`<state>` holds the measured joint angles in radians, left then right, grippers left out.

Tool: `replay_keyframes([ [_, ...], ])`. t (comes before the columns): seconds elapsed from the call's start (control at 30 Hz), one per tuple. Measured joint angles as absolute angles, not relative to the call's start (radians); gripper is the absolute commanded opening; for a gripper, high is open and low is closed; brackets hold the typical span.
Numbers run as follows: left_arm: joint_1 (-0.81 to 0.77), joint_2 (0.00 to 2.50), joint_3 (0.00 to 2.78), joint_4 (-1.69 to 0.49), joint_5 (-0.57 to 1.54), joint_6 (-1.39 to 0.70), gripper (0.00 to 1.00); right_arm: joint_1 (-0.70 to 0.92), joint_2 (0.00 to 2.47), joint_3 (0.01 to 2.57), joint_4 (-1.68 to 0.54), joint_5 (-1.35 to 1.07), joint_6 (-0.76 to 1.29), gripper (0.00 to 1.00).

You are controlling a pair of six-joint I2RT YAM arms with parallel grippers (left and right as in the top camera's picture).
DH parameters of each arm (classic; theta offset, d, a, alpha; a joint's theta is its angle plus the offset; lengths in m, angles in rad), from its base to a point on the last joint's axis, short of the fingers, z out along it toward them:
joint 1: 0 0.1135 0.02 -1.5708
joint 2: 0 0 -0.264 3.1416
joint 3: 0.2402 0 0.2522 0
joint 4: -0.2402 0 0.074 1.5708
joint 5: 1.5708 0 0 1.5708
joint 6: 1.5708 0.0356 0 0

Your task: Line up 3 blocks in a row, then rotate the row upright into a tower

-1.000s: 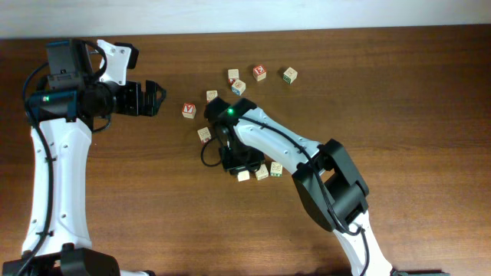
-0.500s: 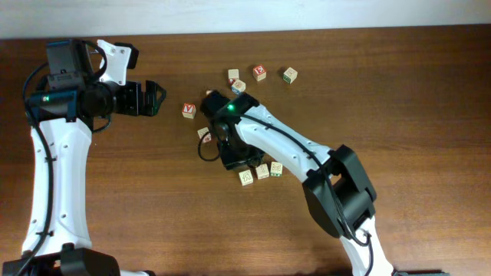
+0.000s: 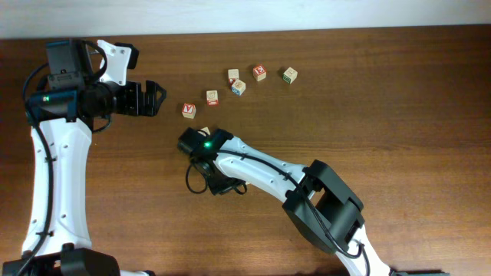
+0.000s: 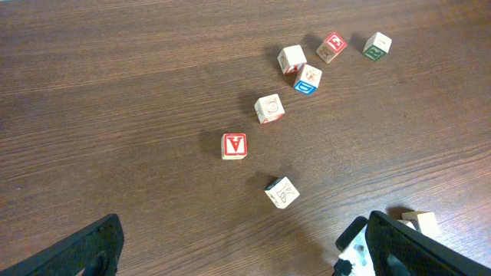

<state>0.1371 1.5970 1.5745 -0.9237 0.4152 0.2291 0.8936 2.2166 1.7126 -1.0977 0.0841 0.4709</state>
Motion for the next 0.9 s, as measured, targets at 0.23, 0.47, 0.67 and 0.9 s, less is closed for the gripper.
replay_keyframes([
  [0.23, 0.137, 1.597, 1.575, -0.924, 0.415, 0.229, 0.99, 0.822, 2.217, 1.708, -1.095, 0.142, 0.582, 0.20],
  [0.47, 0.137, 1.597, 1.575, -0.924, 0.415, 0.229, 0.99, 0.759, 2.217, 1.707, -1.087, 0.142, 0.601, 0.11],
  [0.67, 0.137, 1.597, 1.575, -0.924, 0.415, 0.229, 0.99, 0.655, 2.094, 1.712, -1.131, 0.079, 0.568, 0.24],
  [0.9, 0.137, 1.597, 1.575, -0.924, 0.415, 0.229, 0.99, 0.461, 1.708, 1.734, -1.324, 0.048, 0.476, 0.23],
])
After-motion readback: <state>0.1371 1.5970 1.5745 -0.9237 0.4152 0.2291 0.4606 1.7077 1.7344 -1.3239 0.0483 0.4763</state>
